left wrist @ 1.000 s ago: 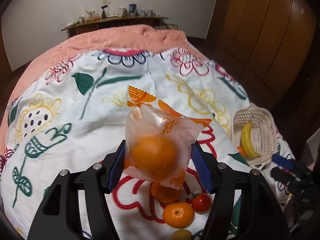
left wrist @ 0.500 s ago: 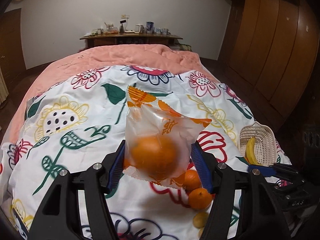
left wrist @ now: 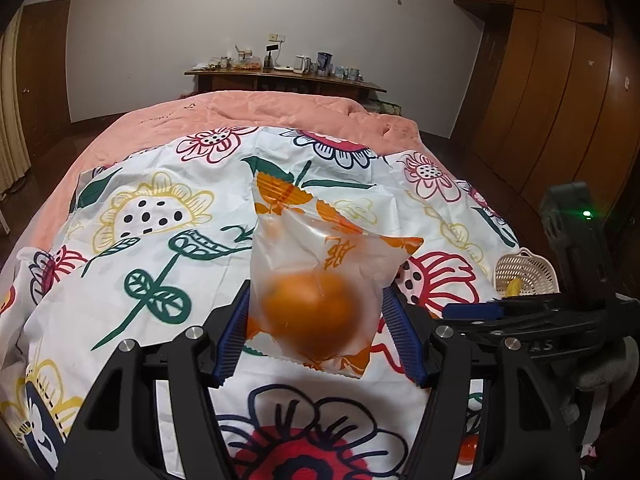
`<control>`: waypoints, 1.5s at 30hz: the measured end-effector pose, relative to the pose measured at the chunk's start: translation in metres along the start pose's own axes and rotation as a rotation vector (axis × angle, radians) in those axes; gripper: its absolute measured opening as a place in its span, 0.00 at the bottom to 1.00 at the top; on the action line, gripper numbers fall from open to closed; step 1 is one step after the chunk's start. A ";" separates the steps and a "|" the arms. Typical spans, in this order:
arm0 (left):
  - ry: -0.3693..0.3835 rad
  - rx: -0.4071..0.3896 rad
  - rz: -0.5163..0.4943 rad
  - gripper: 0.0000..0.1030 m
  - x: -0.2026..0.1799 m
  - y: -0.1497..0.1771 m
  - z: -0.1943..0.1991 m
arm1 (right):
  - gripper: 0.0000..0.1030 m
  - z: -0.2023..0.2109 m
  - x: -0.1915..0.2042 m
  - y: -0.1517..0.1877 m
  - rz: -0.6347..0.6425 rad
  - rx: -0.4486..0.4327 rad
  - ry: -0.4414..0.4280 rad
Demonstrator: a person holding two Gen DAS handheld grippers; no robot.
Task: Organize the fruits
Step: 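Hold the mandarin bag up with the left gripper while the right gripper moves to the oranges, then close the right gripper on an orange and lift it, then carry the orange with the right gripper into the basket and open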
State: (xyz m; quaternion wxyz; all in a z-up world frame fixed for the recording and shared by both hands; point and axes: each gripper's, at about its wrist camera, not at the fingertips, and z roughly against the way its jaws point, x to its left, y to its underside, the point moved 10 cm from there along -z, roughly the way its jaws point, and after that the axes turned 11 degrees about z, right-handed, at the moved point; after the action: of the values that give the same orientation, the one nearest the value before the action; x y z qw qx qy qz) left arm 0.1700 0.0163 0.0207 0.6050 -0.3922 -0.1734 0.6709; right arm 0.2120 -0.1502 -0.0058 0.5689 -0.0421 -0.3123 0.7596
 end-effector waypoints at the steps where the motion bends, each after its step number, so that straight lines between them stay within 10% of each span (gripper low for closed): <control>1: 0.003 -0.001 0.006 0.63 0.002 0.001 0.001 | 0.59 -0.002 0.000 0.000 0.003 0.006 0.009; 21: 0.013 0.000 0.045 0.63 0.012 0.006 0.004 | 0.38 -0.032 -0.014 0.005 0.084 0.114 0.160; 45: 0.047 0.043 -0.005 0.63 -0.020 0.019 -0.009 | 0.37 0.078 -0.096 0.008 -0.121 -0.131 0.203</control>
State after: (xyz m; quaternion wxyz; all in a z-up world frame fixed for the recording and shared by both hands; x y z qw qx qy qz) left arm 0.1635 -0.0084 0.0077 0.6190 -0.3941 -0.1456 0.6635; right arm 0.2063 -0.2705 0.0248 0.6382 -0.1368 -0.3040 0.6939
